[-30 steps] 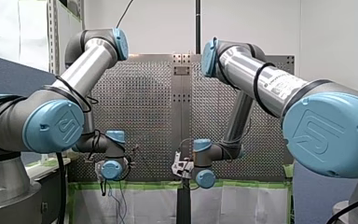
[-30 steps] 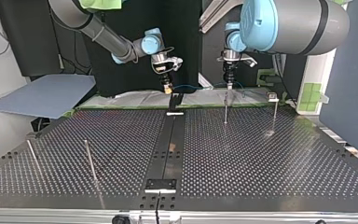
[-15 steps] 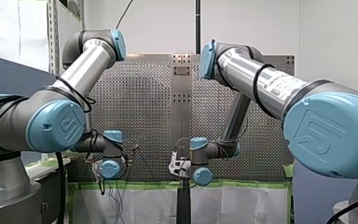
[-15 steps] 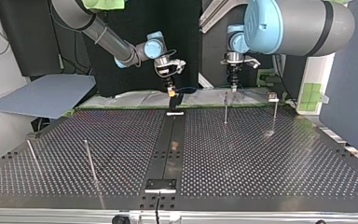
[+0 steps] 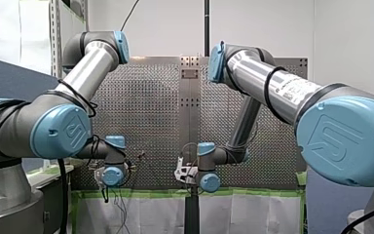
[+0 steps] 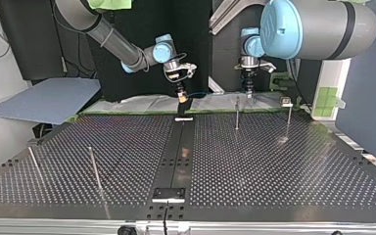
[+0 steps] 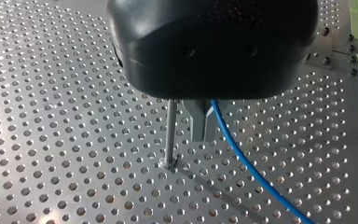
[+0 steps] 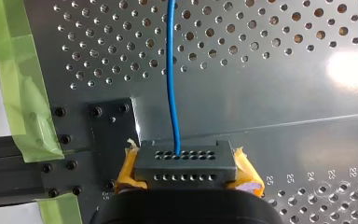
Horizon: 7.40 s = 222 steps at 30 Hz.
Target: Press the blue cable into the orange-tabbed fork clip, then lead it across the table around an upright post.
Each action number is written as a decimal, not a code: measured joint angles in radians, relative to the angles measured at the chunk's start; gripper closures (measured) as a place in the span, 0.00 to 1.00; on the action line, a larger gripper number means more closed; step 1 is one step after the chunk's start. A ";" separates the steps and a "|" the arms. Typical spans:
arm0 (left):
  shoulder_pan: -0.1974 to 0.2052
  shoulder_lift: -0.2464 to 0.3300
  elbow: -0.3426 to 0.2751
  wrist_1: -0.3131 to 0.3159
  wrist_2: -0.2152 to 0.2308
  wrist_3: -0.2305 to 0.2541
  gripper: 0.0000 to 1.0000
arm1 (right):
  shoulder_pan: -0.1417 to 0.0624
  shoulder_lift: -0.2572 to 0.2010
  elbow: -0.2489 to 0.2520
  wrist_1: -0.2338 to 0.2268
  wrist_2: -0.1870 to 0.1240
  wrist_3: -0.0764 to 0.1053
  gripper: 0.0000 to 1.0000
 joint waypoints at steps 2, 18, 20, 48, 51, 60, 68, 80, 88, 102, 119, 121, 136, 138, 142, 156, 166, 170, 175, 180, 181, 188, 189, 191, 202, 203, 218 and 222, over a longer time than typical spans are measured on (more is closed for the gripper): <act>0.003 0.002 0.000 0.000 0.001 -0.001 1.00 | 0.000 0.000 -0.007 0.012 -0.001 -0.001 1.00; 0.016 0.044 0.000 0.000 0.033 -0.006 1.00 | -0.001 0.000 -0.024 0.041 -0.001 -0.006 1.00; 0.018 0.044 0.002 0.000 0.035 -0.005 1.00 | -0.005 0.000 -0.024 0.043 -0.001 -0.006 1.00; 0.045 0.043 0.096 -0.124 0.119 -0.078 1.00 | -0.026 0.001 -0.043 0.048 -0.001 -0.006 1.00; 0.049 0.043 0.101 -0.124 0.133 -0.089 1.00 | -0.028 0.002 -0.044 0.046 -0.001 -0.006 1.00; 0.066 0.043 0.110 -0.122 0.174 -0.127 1.00 | -0.046 0.003 -0.049 0.043 -0.001 -0.006 1.00; 0.087 0.043 0.121 -0.122 0.198 -0.140 1.00 | -0.074 0.004 -0.073 0.056 -0.001 -0.006 1.00; 0.107 0.043 0.127 -0.120 0.212 -0.142 1.00 | -0.099 0.004 -0.092 0.074 -0.002 -0.006 1.00; 0.122 0.043 0.127 -0.101 0.199 -0.096 1.00 | -0.105 0.004 -0.092 0.076 -0.002 -0.006 1.00; 0.137 0.044 0.127 -0.065 0.190 0.003 0.60 | -0.107 0.005 -0.093 0.077 -0.003 -0.006 1.00; 0.141 0.043 0.126 -0.215 0.180 0.031 0.00 | -0.106 0.005 -0.093 0.087 -0.004 -0.006 1.00; 0.140 0.043 0.127 -0.237 0.165 0.049 0.00 | -0.106 0.005 -0.094 0.087 -0.004 -0.006 1.00; 0.150 0.044 0.108 -0.385 0.279 0.111 0.00 | -0.105 0.005 -0.093 0.095 -0.004 -0.006 1.00; 0.156 0.044 0.096 -0.406 0.300 0.115 0.00 | -0.106 0.005 -0.093 0.096 -0.004 -0.006 1.00; 0.166 0.049 0.077 -0.445 0.339 0.126 0.00 | -0.106 0.005 -0.093 0.096 -0.004 -0.006 1.00; 0.175 0.179 -0.031 -0.469 0.460 0.131 0.00 | -0.107 0.005 -0.093 0.097 -0.004 -0.005 1.00; 0.160 0.229 -0.060 -0.446 0.444 0.171 0.00 | -0.107 0.005 -0.093 0.097 -0.004 -0.002 1.00; 0.149 0.230 -0.061 -0.419 0.407 0.173 0.00 | -0.107 0.005 -0.093 0.097 -0.004 -0.001 1.00; 0.127 0.230 -0.061 -0.380 0.356 0.173 0.00 | -0.107 0.005 -0.093 0.097 -0.003 0.000 1.00; 0.106 0.229 -0.062 -0.365 0.308 0.164 0.00 | -0.107 0.005 -0.093 0.097 -0.003 0.000 1.00; 0.102 0.229 -0.062 -0.364 0.302 0.161 0.00 | -0.107 0.005 -0.093 0.096 -0.003 0.000 1.00; 0.076 0.229 -0.062 -0.362 0.284 0.148 0.00 | -0.107 0.006 -0.093 0.094 -0.004 0.000 1.00; 0.073 0.229 -0.062 -0.362 0.284 0.145 0.00 | -0.107 0.006 -0.093 0.094 -0.005 0.000 1.00; 0.068 0.229 -0.062 -0.362 0.283 0.143 0.00 | -0.106 0.006 -0.093 0.093 -0.012 0.000 1.00; 0.050 0.229 -0.062 -0.362 0.262 0.137 0.00 | -0.106 0.007 -0.093 0.092 -0.036 0.000 1.00; 0.050 0.229 -0.062 -0.362 0.262 0.137 0.00 | -0.106 0.007 -0.094 0.092 -0.036 0.000 1.00; 0.044 0.229 -0.062 -0.361 0.275 0.141 0.00 | -0.106 0.008 -0.093 0.094 -0.038 0.000 1.00; 0.038 0.229 -0.062 -0.361 0.302 0.149 0.00 | -0.106 0.008 -0.093 0.095 -0.038 0.000 1.00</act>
